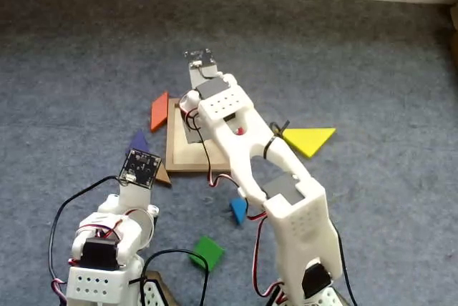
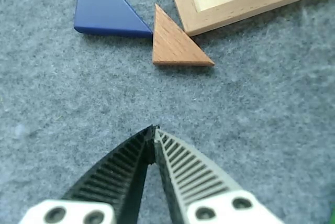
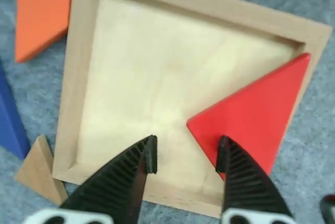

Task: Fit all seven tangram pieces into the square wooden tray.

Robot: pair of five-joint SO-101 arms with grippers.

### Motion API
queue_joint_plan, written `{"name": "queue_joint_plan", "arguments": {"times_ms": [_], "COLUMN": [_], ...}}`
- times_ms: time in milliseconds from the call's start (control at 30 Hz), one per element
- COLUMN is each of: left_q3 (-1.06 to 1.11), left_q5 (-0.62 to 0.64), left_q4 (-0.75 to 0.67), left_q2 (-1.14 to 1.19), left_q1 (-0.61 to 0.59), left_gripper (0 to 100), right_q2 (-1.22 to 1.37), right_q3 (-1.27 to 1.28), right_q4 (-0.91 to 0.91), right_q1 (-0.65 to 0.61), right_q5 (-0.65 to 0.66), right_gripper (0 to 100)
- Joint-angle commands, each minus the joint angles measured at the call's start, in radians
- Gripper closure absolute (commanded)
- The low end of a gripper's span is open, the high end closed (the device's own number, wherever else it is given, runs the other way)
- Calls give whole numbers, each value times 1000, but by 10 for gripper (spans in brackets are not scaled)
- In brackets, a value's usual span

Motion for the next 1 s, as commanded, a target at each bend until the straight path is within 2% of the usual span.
{"name": "queue_joint_plan", "arguments": {"times_ms": [0, 667, 967], "left_q3": [21, 21, 21], "left_q5": [-8, -8, -8], "left_q4": [5, 5, 5], "left_q2": [-4, -4, -4], "left_q1": [-12, -12, -12], "left_gripper": [993, 993, 993], "right_q2": [33, -8, -15], "right_q3": [-13, -12, -15], "right_q4": [-19, -28, -21], "right_q1": [-13, -77, -39], "right_q5": [12, 14, 17], "right_gripper": [826, 826, 826]}}
